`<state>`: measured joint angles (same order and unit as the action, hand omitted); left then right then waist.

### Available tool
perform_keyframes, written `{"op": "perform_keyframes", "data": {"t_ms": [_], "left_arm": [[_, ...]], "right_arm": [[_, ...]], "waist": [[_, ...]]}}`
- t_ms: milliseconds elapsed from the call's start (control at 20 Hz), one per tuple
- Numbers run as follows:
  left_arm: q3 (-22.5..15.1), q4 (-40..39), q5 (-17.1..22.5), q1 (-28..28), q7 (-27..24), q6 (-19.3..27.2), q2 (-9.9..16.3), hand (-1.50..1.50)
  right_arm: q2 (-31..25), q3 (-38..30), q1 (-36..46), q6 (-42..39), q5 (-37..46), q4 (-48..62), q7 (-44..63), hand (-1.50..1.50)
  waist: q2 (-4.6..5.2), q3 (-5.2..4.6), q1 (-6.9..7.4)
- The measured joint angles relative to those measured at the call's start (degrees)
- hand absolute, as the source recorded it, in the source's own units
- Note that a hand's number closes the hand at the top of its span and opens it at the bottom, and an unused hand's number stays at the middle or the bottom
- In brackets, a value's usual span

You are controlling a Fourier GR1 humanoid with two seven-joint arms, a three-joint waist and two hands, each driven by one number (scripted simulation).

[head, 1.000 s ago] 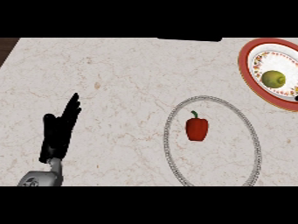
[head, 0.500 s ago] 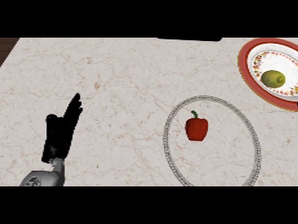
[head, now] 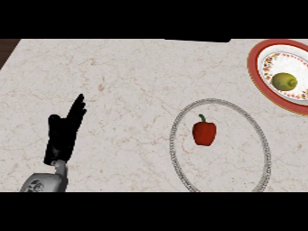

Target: Pick the lemon from the placemat and place it in the plate

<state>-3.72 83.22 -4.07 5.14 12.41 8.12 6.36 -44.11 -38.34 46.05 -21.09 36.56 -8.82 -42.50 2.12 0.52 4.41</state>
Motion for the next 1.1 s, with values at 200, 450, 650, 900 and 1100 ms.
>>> {"op": "perform_keyframes", "data": {"t_ms": [200, 450, 650, 900, 1100], "left_arm": [[0.21, 0.45, 0.11, 0.14, 0.48, 0.07, 0.01, 0.00], [0.01, 0.16, 0.17, -0.05, -0.11, -0.02, -0.42, 0.00], [-0.56, 0.16, -0.43, -0.33, -0.28, 0.26, -0.73, 0.00], [-0.44, 0.12, -0.34, 0.09, -0.27, 0.25, -0.83, 0.00], [-0.63, -0.14, -0.66, 0.40, -0.59, 0.39, -1.01, 0.00]], "right_arm": [[-0.85, -0.34, -1.38, 0.72, -0.27, 0.15, -0.72, -1.50], [-2.00, -1.59, -2.33, 1.10, -1.43, 0.41, -1.27, -1.50], [-3.10, -2.50, -2.95, 1.62, -2.19, 0.62, -1.11, -1.50], [-3.98, -3.42, -4.07, 2.78, -2.84, 0.87, -1.07, -1.50], [-4.57, -3.73, -4.63, 3.18, -2.99, 0.97, -0.90, -1.50]], "waist": [[0.04, 0.05, 0.05], [0.21, 0.12, 0.15], [0.33, 0.19, 0.38], [0.42, 0.22, 0.43], [0.53, 0.26, 0.61]]}}
